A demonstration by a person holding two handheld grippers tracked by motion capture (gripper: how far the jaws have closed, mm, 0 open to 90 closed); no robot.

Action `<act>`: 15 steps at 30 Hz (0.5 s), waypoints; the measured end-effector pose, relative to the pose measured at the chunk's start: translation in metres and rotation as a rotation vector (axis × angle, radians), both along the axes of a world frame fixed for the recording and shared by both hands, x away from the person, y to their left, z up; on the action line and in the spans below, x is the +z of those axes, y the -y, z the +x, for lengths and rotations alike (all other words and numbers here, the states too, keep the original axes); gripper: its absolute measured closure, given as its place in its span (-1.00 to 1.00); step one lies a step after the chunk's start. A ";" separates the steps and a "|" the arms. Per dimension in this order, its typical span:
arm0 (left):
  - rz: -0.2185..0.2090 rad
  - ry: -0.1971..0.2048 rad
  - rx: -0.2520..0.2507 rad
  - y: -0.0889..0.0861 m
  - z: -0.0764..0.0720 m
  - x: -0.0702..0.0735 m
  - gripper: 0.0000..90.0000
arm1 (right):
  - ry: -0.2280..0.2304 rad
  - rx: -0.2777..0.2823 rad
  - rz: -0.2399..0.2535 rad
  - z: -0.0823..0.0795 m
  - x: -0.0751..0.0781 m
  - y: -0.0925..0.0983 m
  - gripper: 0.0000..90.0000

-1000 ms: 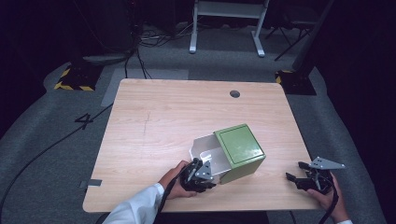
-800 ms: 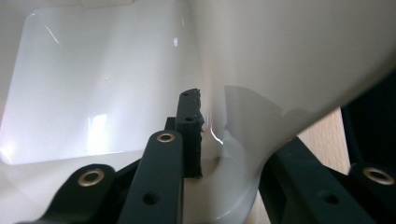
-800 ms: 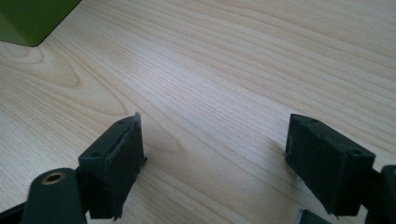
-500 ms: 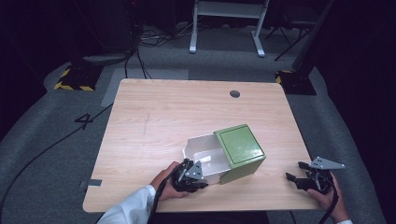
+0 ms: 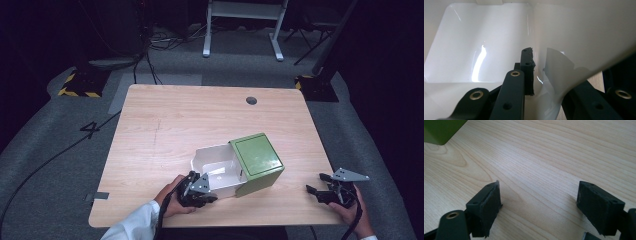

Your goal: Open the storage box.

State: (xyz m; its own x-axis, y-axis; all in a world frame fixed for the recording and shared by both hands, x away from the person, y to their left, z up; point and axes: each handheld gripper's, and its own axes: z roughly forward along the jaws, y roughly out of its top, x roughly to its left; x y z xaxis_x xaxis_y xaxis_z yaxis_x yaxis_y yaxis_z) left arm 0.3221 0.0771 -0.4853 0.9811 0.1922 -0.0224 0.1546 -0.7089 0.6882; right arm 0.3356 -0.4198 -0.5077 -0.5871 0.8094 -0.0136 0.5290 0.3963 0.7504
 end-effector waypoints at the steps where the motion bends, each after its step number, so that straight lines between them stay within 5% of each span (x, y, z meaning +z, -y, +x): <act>1: 0.000 0.000 0.000 0.000 0.000 0.000 0.75 | 0.000 0.000 0.000 0.000 0.000 0.000 -0.57; 15: 0.007 -0.004 0.000 -0.003 -0.007 0.000 0.75 | 0.000 0.000 -0.001 0.000 0.000 0.000 -0.57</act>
State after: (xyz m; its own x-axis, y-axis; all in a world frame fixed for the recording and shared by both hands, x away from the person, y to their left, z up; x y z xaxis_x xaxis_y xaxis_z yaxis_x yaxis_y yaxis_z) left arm 0.3149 0.0798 -0.4850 0.9811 0.1919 -0.0248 0.1569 -0.7137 0.6827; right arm 0.3355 -0.4198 -0.5076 -0.5872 0.8093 -0.0141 0.5290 0.3968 0.7501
